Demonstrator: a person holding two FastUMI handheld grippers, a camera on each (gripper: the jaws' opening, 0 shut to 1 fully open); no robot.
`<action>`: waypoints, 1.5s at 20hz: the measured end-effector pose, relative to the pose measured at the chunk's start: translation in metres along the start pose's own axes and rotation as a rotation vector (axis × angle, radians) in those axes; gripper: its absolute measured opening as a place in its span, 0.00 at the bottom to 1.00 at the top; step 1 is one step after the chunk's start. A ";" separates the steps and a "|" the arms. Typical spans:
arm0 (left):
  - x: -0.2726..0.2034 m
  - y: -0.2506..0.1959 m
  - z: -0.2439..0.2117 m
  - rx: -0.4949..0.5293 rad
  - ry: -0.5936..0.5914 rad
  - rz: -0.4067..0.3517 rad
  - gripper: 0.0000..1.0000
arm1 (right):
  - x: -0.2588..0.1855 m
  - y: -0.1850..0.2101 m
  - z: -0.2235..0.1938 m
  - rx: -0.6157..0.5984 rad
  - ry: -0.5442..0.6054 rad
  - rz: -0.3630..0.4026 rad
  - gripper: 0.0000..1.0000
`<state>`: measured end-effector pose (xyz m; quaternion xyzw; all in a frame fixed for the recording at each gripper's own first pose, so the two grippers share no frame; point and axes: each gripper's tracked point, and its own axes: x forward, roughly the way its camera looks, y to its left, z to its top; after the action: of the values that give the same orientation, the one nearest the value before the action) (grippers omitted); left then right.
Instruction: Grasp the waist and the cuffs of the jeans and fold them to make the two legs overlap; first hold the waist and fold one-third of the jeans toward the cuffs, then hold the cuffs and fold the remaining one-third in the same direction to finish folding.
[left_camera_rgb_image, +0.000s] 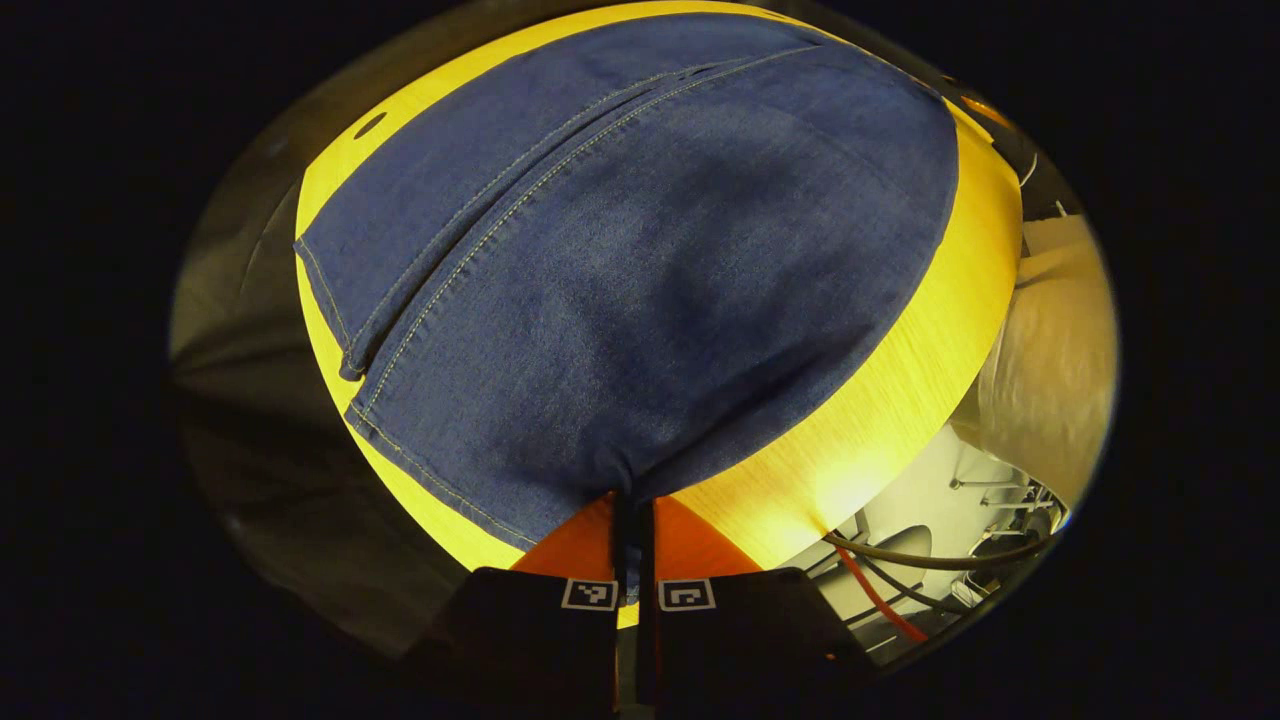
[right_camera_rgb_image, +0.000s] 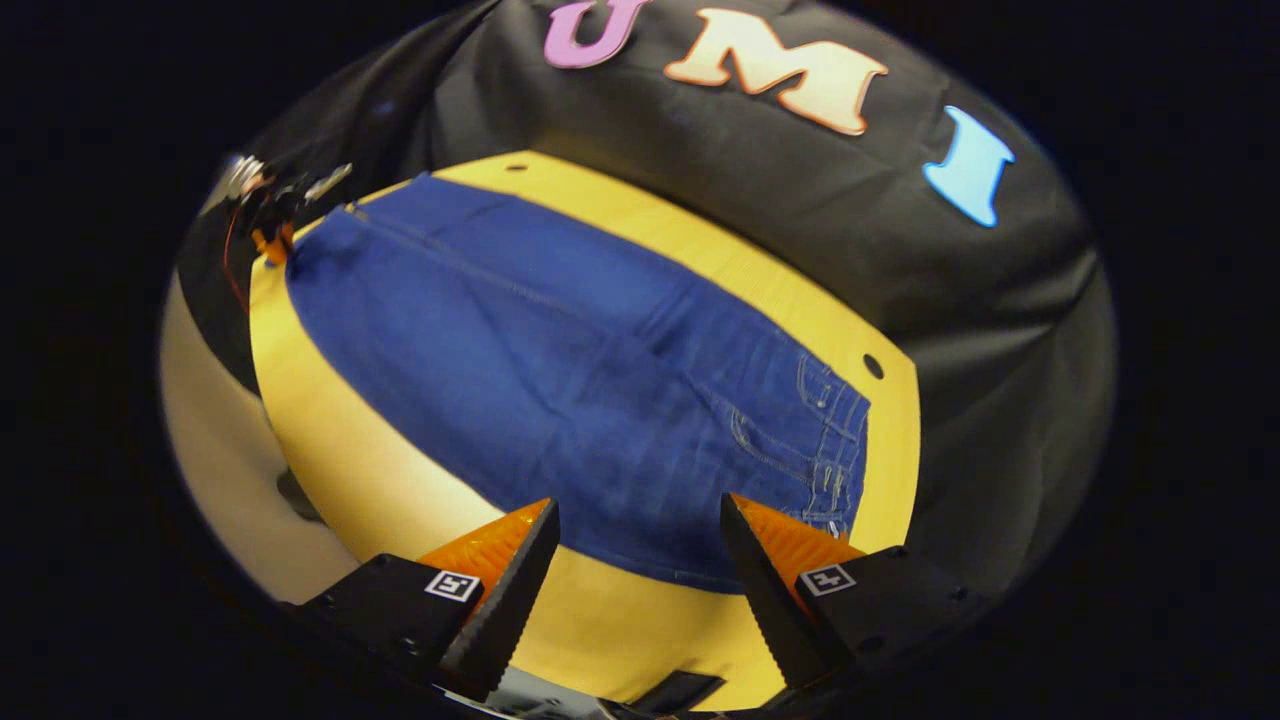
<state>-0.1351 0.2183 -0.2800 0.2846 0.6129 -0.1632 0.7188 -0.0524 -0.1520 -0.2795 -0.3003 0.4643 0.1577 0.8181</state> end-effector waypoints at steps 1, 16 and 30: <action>0.000 -0.001 0.000 -0.004 0.005 -0.001 0.01 | 0.004 -0.002 -0.017 -0.054 0.058 0.018 1.00; 0.001 0.000 0.001 -0.013 0.011 0.027 0.01 | 0.058 0.005 -0.076 -0.236 0.373 0.243 0.94; 0.002 0.000 0.003 -0.038 0.004 0.021 0.01 | 0.072 -0.009 -0.067 -0.144 0.408 0.260 0.39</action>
<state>-0.1324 0.2166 -0.2813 0.2774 0.6144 -0.1434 0.7246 -0.0552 -0.2032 -0.3637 -0.3213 0.6422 0.2306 0.6567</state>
